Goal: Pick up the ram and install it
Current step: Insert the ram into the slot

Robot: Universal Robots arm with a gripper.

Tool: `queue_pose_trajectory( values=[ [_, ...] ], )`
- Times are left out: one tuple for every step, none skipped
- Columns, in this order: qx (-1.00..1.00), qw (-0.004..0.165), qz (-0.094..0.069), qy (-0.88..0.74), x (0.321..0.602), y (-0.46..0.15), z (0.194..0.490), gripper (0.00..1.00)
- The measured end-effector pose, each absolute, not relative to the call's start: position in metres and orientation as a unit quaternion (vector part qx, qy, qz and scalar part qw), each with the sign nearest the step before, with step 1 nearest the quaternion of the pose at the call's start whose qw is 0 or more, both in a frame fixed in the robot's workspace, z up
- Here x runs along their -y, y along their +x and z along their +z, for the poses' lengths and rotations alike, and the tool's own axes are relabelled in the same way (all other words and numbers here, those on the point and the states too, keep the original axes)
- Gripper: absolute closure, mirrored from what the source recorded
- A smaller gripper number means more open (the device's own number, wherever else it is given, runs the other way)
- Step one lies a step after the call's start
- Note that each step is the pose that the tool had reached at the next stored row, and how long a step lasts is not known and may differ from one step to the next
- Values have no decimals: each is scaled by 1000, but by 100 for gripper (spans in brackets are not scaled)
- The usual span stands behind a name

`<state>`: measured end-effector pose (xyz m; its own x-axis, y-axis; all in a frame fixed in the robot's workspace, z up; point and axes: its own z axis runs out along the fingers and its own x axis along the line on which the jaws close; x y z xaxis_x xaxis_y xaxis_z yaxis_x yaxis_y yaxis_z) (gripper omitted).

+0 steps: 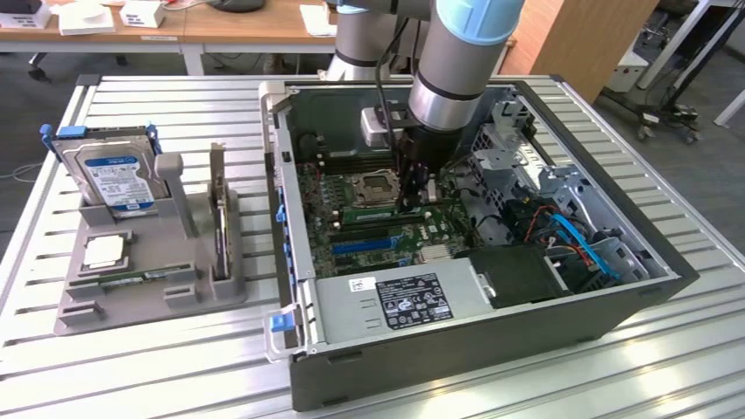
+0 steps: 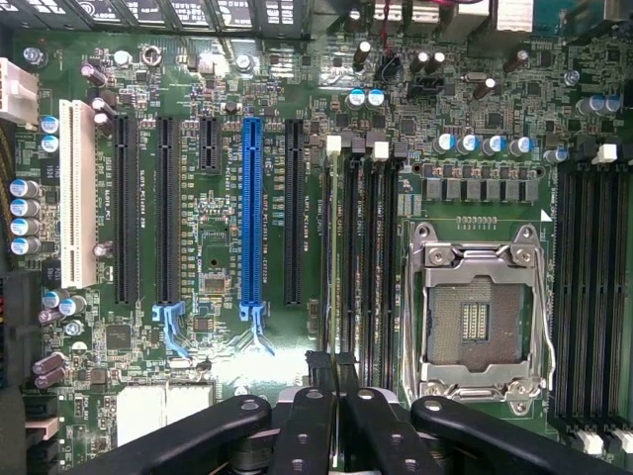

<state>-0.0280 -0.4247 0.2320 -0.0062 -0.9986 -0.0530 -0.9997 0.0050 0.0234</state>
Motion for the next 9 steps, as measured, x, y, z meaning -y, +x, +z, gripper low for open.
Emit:
queue_pose_trajectory(
  values=[
    [-709, 11, 27, -705, 425, -28, 232, 89],
    [-709, 11, 27, -705, 425, -28, 232, 89],
    [-709, 11, 27, -705, 425, -28, 232, 89],
    [-709, 11, 27, -705, 424, -28, 232, 89],
    [-709, 11, 27, -705, 424, -28, 232, 89],
    [-709, 11, 27, -705, 424, -28, 232, 89],
    [-709, 11, 27, -705, 424, -28, 232, 89],
    [-709, 11, 27, -705, 424, -28, 232, 89],
    [-709, 11, 27, -705, 424, -28, 232, 89]
  ],
)
